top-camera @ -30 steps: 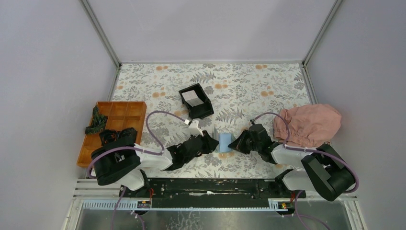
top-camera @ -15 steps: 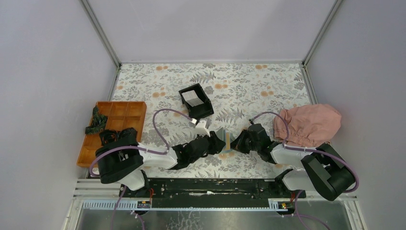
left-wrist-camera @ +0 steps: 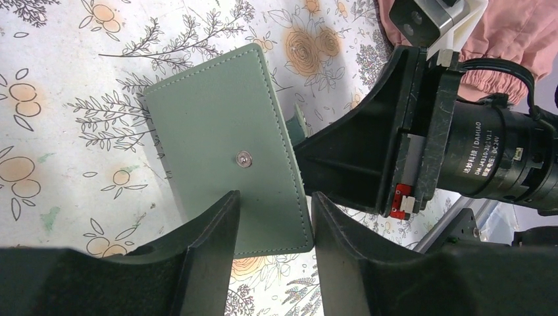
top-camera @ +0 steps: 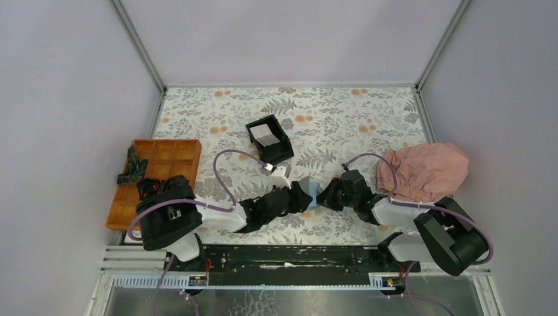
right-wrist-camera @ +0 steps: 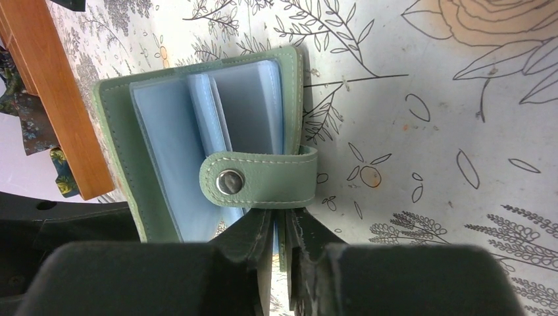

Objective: Put the credit cards into the card holder
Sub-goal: Close the card holder at the center of the board.

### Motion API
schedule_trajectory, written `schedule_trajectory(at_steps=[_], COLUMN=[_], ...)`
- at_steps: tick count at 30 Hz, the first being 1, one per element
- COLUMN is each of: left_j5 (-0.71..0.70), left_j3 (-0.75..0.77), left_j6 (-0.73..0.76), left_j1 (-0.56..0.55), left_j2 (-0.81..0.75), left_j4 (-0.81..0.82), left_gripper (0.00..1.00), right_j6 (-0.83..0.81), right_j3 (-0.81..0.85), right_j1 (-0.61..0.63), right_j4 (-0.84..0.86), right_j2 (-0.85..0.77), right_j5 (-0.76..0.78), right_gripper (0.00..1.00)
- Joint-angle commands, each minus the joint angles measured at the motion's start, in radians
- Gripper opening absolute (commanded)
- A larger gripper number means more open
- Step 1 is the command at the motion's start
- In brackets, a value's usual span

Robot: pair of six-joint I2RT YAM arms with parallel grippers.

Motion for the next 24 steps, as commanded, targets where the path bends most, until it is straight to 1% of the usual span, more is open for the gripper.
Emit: schedule_trajectory(at_steps=[1,3,12,16,19,21,24], left_j5=[0.008,0.010,0.014,-0.011,-0.029,-0.033,-0.033], left_j3=[0.004,0.006,-0.010,-0.021,-0.031,-0.030,-0.030], left_j6=[0.010,0.009,-0.023,-0.033,-0.038,-0.040,-0.048], left_j1=[-0.010,-0.009,-0.014,-0.016,-0.018,-0.019,-0.018], left_j2=[0.007,0.008,0.028,0.018,0.006,0.006,0.019], left_j4=[0.042,0.048,0.119,0.118,0.112,0.102,0.100], left_gripper=[0.52,0.52,0.53,0.54,0.54,0.54,0.54], right_j6=[-0.024,-0.028,-0.030,-0.031,-0.031,-0.027,-0.012], right_j3=[0.022,0.019,-0.007,-0.028,-0.045,-0.061,-0.080], right_j1=[0.010,0.010,0.011,0.010,0.010,0.010,0.010], right_j4=[-0.003,-0.006,-0.011,-0.017,-0.029,-0.022,0.003], right_j2=[-0.004,-0.008,-0.041,-0.088,-0.131,-0.155,-0.173], right_j5=[0.032,0.038,0.049,0.060,0.073,0.078,0.076], right_gripper=[0.19,0.25,0.30,0.33,0.37,0.40,0.42])
